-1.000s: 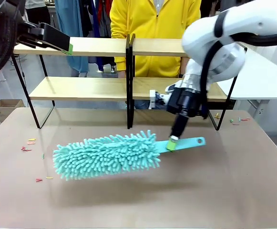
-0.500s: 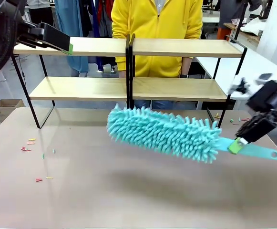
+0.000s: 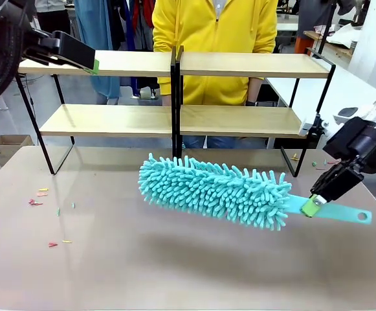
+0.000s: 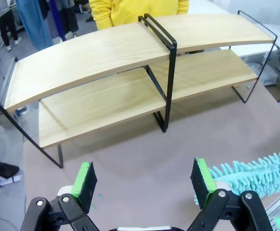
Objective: Clean the shelves.
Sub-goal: Clean another randomly selected level of the Shelf with the Duster.
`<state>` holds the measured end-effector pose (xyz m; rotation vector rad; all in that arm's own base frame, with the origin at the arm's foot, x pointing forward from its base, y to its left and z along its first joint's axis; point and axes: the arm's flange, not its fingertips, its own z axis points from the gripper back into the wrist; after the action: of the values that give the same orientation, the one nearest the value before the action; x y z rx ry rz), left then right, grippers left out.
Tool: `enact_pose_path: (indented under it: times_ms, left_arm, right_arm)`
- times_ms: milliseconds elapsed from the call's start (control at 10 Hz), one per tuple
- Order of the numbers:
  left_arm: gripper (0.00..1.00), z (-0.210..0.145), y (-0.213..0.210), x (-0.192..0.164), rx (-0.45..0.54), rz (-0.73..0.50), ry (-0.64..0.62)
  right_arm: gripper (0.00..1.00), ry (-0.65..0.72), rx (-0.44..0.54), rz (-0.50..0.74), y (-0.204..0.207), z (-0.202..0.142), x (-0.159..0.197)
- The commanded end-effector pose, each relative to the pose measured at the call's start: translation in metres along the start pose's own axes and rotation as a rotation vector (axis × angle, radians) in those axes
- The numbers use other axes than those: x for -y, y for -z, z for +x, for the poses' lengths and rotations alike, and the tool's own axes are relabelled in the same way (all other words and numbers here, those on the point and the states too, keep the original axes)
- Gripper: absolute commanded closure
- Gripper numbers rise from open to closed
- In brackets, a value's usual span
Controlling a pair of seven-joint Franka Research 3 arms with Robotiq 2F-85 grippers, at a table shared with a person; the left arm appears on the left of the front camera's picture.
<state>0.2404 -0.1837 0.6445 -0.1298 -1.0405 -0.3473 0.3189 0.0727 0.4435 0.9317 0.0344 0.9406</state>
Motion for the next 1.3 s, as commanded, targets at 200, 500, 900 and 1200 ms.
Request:
enact_pose_path:
  times_ms: [200,500,900,1200]
  left_arm:
    - [0.00,-0.003,0.000,-0.001,0.001,0.003,-0.002]
    - [0.00,-0.003,0.000,-0.001,0.001,0.003,-0.002]
    - [0.00,-0.003,0.000,-0.001,0.001,0.003,-0.002]
    - [0.00,-0.003,0.000,-0.001,0.001,0.003,-0.002]
  right_arm:
    - [0.88,-0.014,0.185,-0.032,-0.075,-0.033,-0.018]
    - [0.88,-0.067,0.531,-0.274,-0.208,-0.120,-0.104]
    - [0.88,-0.065,0.667,-0.513,-0.306,-0.192,-0.186]
    - [0.88,-0.070,0.676,-0.527,-0.309,-0.200,-0.199]
